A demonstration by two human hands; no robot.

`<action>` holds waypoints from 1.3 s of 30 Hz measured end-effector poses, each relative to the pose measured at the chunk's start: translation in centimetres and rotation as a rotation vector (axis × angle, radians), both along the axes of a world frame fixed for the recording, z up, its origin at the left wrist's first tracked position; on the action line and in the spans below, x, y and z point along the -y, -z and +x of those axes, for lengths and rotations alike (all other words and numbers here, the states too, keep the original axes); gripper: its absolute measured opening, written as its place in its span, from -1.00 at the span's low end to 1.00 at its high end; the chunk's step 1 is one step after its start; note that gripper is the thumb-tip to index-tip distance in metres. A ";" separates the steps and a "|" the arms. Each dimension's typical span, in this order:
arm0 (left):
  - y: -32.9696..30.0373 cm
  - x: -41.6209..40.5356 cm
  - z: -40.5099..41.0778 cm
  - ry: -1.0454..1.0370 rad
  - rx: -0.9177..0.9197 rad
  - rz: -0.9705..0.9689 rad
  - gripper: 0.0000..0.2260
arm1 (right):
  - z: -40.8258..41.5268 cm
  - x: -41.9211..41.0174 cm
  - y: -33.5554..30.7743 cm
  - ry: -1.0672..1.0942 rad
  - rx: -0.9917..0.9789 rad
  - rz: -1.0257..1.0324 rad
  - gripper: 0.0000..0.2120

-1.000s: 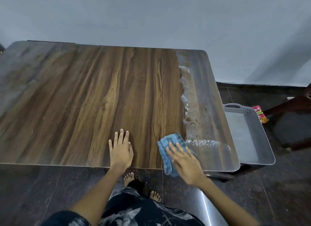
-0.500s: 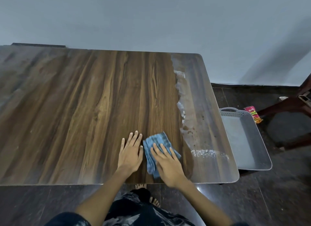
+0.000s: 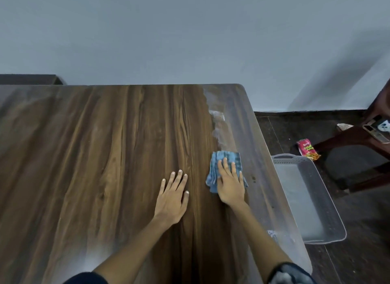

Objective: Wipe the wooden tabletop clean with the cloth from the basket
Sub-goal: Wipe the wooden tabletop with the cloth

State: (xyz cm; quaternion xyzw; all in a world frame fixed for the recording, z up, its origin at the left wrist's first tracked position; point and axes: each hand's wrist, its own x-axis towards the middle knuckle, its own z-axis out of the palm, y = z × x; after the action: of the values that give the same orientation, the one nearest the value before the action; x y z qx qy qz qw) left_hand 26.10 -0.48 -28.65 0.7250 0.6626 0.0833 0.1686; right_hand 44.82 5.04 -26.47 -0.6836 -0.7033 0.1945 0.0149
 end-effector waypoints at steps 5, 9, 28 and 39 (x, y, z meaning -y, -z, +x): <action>0.0 -5.2 1.0 -0.022 0.006 0.011 -0.38 | -2.6 -4.2 -0.1 -0.109 -0.006 0.026 -0.47; 0.1 -9.6 1.6 -0.053 -0.014 0.011 -0.36 | 0.7 -1.6 0.1 -0.379 -0.038 0.037 -0.48; 0.7 -24.6 1.3 -0.226 -0.022 0.039 -0.52 | -2.1 -22.3 1.2 -0.243 0.086 0.108 -0.46; 1.4 -30.8 -0.1 -0.212 -0.074 0.071 -0.51 | 3.6 -22.2 1.8 -0.225 0.155 0.160 -0.43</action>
State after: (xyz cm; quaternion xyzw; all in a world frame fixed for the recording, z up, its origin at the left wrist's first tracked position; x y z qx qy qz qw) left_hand 25.98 30.29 -30.01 0.6590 0.7379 0.0972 0.1085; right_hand 48.46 27.26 -28.31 -0.6100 -0.7878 0.0849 -0.0071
